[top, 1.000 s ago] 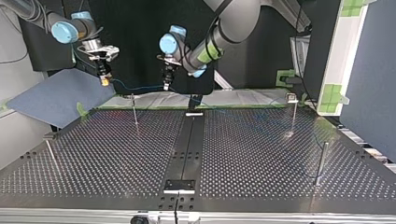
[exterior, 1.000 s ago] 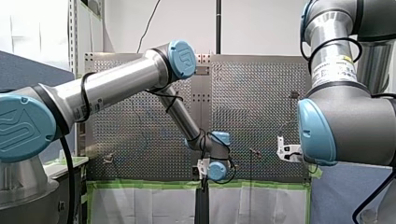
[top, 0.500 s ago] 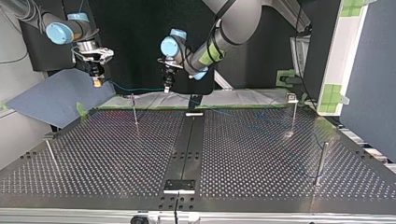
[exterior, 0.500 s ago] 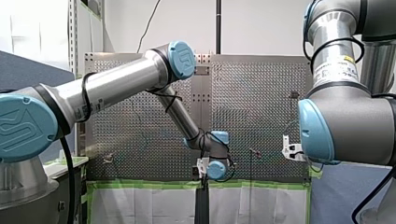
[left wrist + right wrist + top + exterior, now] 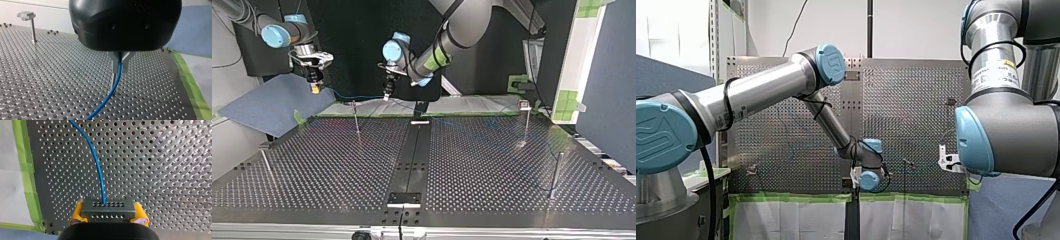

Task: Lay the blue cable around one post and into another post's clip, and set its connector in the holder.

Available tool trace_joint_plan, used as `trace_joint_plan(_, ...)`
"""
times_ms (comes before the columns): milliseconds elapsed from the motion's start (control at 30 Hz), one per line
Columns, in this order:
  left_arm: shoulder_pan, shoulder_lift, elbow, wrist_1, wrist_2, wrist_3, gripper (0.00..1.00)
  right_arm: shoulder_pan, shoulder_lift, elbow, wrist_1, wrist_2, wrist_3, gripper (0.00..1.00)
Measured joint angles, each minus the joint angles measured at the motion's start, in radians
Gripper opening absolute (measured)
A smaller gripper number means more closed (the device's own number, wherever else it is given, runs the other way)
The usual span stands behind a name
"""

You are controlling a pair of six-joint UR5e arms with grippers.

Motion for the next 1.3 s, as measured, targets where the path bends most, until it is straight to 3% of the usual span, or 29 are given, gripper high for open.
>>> trace_joint_plan(400,0.020,-0.001,0.038,-0.007,0.009,-0.004,0.01,0.000,0.051,-0.023,-0.028,0.001,0.002,0.00)
trace_joint_plan(800,0.038,-0.003,0.063,-0.015,0.031,-0.011,0.01,0.000,0.056,-0.063,-0.010,0.001,0.010,0.00)
trace_joint_plan(1300,0.057,-0.004,0.075,-0.022,0.048,-0.025,0.01,0.000,0.058,-0.115,0.008,-0.006,0.032,0.00)
